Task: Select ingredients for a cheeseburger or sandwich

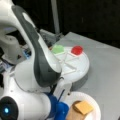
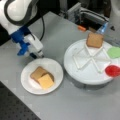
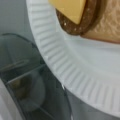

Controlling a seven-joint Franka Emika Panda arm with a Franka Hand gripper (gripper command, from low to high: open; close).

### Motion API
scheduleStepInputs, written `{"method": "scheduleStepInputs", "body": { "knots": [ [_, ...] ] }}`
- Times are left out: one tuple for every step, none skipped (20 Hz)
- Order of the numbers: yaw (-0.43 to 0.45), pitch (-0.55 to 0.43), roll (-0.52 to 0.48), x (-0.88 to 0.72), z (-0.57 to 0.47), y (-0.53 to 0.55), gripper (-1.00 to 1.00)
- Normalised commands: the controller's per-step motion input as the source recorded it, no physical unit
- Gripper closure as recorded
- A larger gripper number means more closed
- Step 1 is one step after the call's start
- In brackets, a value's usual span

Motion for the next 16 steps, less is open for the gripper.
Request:
{"method": "scheduleStepInputs", "body": {
  "knots": [
    [-0.198, 0.232, -0.476, -0.66, 0.30, 0.31, -1.00],
    [-0.176, 0.200, -0.477, -0.65, 0.28, 0.31, -1.00],
    [-0.160, 0.174, -0.488, -0.63, 0.26, 0.31, -1.00],
    [-0.153, 0.155, -0.501, -0.61, 0.23, 0.31, -1.00],
    [-0.148, 0.143, -0.528, -0.58, 0.20, 0.33, -1.00],
    [-0.139, 0.131, -0.566, -0.55, 0.18, 0.36, -1.00],
    [-0.122, 0.115, -0.591, -0.52, 0.16, 0.40, -1.00],
    [-0.097, 0.087, -0.592, -0.50, 0.15, 0.45, -1.00],
    [-0.041, 0.062, -0.578, -0.51, 0.13, 0.52, -1.00],
    [0.005, 0.005, -0.542, -0.51, 0.10, 0.58, -1.00],
    [0.024, -0.028, -0.505, -0.52, 0.08, 0.60, -1.00],
    [0.068, -0.044, -0.479, -0.52, 0.09, 0.63, -1.00],
    [0.087, -0.054, -0.468, -0.54, 0.09, 0.66, -1.00],
    [0.096, -0.084, -0.469, -0.55, 0.05, 0.66, -1.00],
    [0.101, -0.108, -0.497, -0.58, 0.02, 0.68, -1.00],
    [0.105, -0.120, -0.524, -0.59, -0.01, 0.66, -1.00]
  ]
}}
